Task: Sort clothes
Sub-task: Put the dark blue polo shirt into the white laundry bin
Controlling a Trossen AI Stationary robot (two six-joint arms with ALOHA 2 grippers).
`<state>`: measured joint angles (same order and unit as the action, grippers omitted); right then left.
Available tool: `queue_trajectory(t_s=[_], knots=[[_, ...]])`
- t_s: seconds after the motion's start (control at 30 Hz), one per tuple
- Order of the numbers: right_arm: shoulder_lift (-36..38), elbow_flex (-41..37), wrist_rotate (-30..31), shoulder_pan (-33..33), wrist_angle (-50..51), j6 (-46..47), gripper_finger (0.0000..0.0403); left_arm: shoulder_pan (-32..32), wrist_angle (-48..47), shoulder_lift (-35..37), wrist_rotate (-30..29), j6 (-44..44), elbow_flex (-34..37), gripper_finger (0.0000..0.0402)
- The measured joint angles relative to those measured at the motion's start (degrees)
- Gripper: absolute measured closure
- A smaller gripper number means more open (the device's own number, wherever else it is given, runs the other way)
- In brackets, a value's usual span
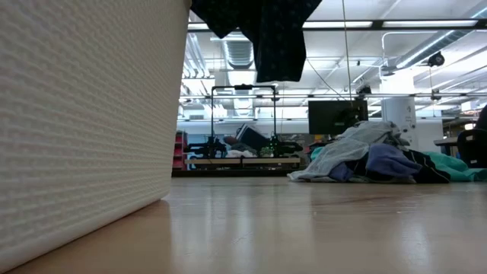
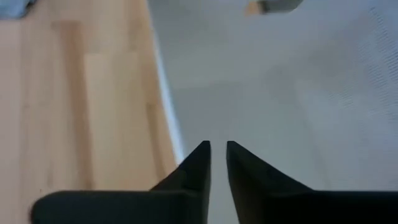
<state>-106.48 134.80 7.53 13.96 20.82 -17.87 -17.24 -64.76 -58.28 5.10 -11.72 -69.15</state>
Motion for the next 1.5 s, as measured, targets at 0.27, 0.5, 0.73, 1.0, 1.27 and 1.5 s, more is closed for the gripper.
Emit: queue_trajectory(t_s=[0.27,0.5,0.73,1.0,1.27,1.5], knots=[[0.0,0.0,0.0,0.02,0.18,-0.13,0.0398,-0.15,-7.87,-6.15,-4.54,-1.51,-3.29,0.0246],[0.18,0.0,0.0,0.04,0.45,-0.13,0.0398,-0.21,-8.16,-8.93,-1.24,-1.65,-0.25,0.0207],[1.25,0.0,0.0,0.18,0.59,-0.13,0.0398,-0.23,-7.9,-9.3,-6.39,3.12,1.47,0.0312],[2.8,0.0,0.0,0.61,0.73,-0.13,0.0398,1.06,-5.83,-8.41,-11.7,6.19,1.45,0.0387],[4.01,0.0,-0.04,1.14,-0.51,-0.96,0.0398,6.02,-0.43,-9.5,-13.15,11.26,1.47,0.0399],[5.63,-0.03,-0.02,1.38,-1.99,-1.16,0.0398,11.76,6.2,-11.6,-12.07,14.43,1.86,0.04]])
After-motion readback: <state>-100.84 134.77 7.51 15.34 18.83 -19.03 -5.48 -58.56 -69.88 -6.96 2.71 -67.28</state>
